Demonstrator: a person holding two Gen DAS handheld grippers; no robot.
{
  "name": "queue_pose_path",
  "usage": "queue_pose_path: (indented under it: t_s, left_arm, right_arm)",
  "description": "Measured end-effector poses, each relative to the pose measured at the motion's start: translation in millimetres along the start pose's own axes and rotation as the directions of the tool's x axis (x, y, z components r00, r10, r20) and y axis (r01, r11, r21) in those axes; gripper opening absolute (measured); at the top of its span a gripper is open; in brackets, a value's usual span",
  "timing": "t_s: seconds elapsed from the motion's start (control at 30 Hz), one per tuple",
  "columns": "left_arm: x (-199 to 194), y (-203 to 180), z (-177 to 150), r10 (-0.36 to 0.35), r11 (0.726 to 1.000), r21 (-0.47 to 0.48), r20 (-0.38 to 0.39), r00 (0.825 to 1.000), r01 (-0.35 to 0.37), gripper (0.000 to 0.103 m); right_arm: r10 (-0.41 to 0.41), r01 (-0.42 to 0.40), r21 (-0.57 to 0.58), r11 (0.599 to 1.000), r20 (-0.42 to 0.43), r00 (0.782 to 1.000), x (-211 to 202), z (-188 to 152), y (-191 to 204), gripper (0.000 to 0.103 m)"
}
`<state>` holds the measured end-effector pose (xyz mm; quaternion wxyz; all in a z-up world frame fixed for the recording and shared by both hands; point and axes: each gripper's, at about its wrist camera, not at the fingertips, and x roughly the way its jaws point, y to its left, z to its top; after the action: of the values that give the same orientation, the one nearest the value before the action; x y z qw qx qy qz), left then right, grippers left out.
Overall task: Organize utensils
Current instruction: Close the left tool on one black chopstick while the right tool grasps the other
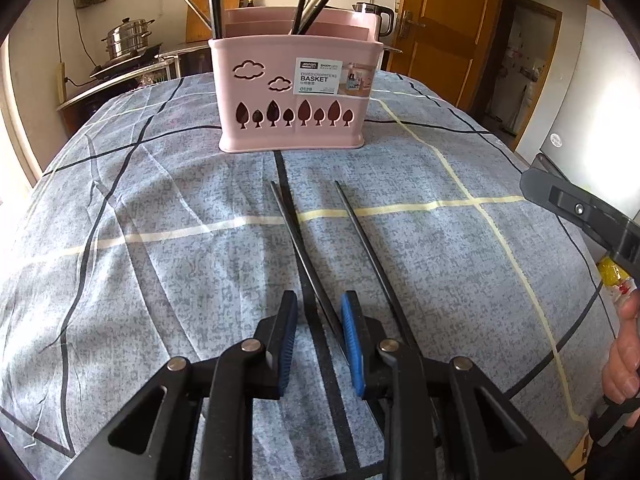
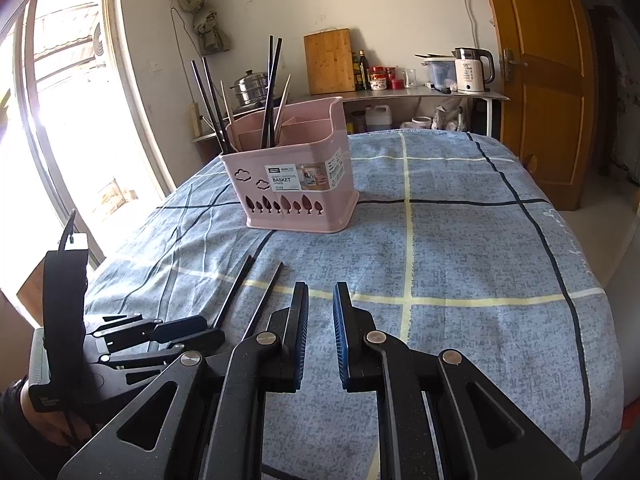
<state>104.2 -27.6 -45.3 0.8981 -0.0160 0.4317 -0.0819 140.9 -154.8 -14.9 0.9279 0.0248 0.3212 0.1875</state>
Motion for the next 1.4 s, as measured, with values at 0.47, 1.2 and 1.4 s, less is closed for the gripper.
queue_pose_path:
  t_s: [0.47, 1.2, 1.4]
  left_arm:
    - [-18.6, 51.6, -11.4, 0.001, 1.0, -0.029, -0.042, 0.999, -0.003, 0.012]
    - [16.5, 69.2, 25.6, 0.047, 0.998, -0.047, 0.008, 0.999, -0.047, 0.022]
    - [17.0, 65.4, 25.9, 0.065, 0.998, -0.029, 0.008, 0.998, -0.064, 0.022]
  right_arm:
    - [0.027, -0.029, -0.04, 0.999, -0.047, 0.999, 16.5, -0.2, 20.3, 0.013]
    - [-0.012, -0.01, -0.081, 0.997, -0.27, 0.963, 101.9, -3.0, 57.8, 0.013]
    - [-0.037, 0.011, -0.095, 0.995, -0.28, 0.959, 111.4, 3.1, 64.2, 0.012]
